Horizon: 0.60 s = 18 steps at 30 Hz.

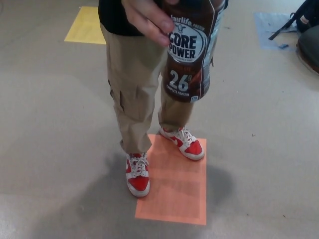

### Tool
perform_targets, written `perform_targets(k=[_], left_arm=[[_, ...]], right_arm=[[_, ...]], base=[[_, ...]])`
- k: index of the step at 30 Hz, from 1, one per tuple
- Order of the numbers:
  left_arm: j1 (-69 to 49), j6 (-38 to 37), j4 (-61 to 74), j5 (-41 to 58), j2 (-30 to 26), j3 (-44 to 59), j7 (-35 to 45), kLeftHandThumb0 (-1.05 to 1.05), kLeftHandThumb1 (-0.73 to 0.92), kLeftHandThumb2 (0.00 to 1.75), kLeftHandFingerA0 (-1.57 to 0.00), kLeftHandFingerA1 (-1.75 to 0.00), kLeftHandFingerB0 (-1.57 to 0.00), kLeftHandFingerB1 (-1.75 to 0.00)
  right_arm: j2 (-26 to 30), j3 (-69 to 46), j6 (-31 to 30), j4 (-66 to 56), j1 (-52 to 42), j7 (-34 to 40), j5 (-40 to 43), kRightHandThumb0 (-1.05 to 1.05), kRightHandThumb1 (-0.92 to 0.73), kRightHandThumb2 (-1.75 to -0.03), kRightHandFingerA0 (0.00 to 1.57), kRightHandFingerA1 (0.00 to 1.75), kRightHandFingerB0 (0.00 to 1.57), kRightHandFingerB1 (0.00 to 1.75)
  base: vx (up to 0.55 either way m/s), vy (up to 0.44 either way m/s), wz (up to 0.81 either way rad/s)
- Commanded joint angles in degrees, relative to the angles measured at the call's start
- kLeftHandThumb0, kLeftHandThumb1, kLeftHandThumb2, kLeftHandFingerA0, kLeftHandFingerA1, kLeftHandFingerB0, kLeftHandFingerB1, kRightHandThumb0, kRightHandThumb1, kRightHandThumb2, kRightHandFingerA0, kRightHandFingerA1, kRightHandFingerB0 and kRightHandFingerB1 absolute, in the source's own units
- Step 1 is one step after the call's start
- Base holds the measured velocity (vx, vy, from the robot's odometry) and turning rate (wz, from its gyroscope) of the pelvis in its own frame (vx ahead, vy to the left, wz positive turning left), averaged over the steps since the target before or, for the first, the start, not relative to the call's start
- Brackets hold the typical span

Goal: The robot recieved a bottle of protein shake from a person using its left hand and then shake the protein up and down 2 two times and hand it back to the person

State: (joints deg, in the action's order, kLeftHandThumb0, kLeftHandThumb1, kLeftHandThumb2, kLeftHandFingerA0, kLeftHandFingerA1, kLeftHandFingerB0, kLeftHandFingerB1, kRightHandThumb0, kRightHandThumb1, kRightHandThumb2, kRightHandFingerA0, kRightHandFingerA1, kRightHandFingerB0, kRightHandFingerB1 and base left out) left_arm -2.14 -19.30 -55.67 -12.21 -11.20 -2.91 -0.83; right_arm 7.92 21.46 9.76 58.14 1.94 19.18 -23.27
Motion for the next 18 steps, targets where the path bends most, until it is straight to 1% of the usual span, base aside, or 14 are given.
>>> perform_targets(k=[1, 4, 5, 6, 9, 10, 12, 14, 15, 18], left_arm=[[1.5, -16.2, -0.8, 1.3, -1.7, 1.4, -1.8, -0.33, 0.75, 0.64, -0.93, -0.60, -0.78, -0.47], [1.4, -17.2, 1.4, 1.4, -1.7, 1.5, -1.5, -0.34, 0.76, 0.63, -0.94, -0.59, -0.79, -0.46], [1.6, -16.1, 5.6, 2.5, -1.6, 2.1, -0.6, -0.35, 0.75, 0.63, -0.93, -0.60, -0.79, -0.45], [2.0, -15.2, 8.7, 3.4, -1.7, 2.6, 0.2, -0.35, 0.75, 0.63, -0.94, -0.60, -0.79, -0.45], [2.5, -14.1, 13.5, 4.5, -2.0, 3.4, 1.6, -0.34, 0.76, 0.62, -0.95, -0.59, -0.79, -0.44], [2.7, -11.8, 20.0, 6.4, -2.6, 4.1, 4.0, -0.33, 0.75, 0.63, -0.93, -0.61, -0.79, -0.45], [3.4, -9.2, 25.8, 8.5, -3.3, 4.7, 6.9, -0.33, 0.75, 0.62, -0.92, -0.60, -0.77, -0.45], [4.1, -8.4, 28.9, 10.1, -3.6, 4.9, 8.9, -0.32, 0.73, 0.64, -0.95, -0.60, -0.76, -0.46], [4.4, -7.8, 31.1, 11.4, -4.0, 5.0, 10.8, -0.29, 0.74, 0.63, -0.93, -0.54, -0.77, -0.46], [4.9, -3.6, 38.3, 13.9, -5.7, 5.0, 14.7, -0.31, 0.74, 0.64, -0.91, -0.49, -0.77, -0.45]], right_arm=[[1.2, 0.5, 21.5, 3.1, 1.6, 15.9, -3.9, -0.34, -0.92, -0.73, 1.03, 0.63, 0.36, 0.36], [1.3, 0.2, 22.4, 3.3, 1.5, 15.6, -3.5, -0.33, -0.92, -0.73, 1.03, 0.63, 0.42, 0.40], [1.4, -0.1, 22.7, 3.5, 2.2, 14.8, -3.1, -0.27, -0.88, -0.73, 0.99, 0.63, 0.53, 0.44], [1.4, -0.3, 22.9, 3.9, 3.0, 14.4, -3.0, -0.27, -0.86, -0.76, 0.97, 0.63, 0.57, 0.46], [1.2, -0.6, 23.1, 4.7, 4.3, 14.0, -2.7, -0.26, -0.83, -0.78, 0.97, 0.63, 0.60, 0.48], [1.0, -0.5, 22.8, 5.5, 5.5, 14.8, -3.1, -0.21, -0.79, -0.80, 0.97, 0.64, 0.64, 0.52], [0.7, -0.7, 22.5, 6.3, 6.8, 14.8, -2.9, -0.23, -0.82, -0.74, 0.95, 0.64, 0.68, 0.56], [0.6, -0.8, 23.0, 7.0, 7.4, 15.5, -2.9, -0.25, -0.83, -0.74, 0.96, 0.64, 0.71, 0.58], [0.4, -1.0, 23.1, 7.5, 7.5, 15.5, -2.7, -0.27, -0.83, -0.75, 0.96, 0.66, 0.72, 0.60], [-0.5, -1.6, 23.0, 8.5, 7.9, 15.5, -2.1, -0.28, -0.84, -0.77, 0.95, 0.66, 0.73, 0.61]], base=[[0.00, 0.000, 0.00], [0.00, 0.000, 0.00], [0.00, 0.000, 0.00], [0.00, 0.000, 0.00], [0.00, 0.000, 0.00], [0.00, 0.000, 0.00], [0.00, 0.000, 0.00], [0.00, 0.000, 0.00], [0.00, 0.000, 0.00], [0.00, 0.000, 0.00]])
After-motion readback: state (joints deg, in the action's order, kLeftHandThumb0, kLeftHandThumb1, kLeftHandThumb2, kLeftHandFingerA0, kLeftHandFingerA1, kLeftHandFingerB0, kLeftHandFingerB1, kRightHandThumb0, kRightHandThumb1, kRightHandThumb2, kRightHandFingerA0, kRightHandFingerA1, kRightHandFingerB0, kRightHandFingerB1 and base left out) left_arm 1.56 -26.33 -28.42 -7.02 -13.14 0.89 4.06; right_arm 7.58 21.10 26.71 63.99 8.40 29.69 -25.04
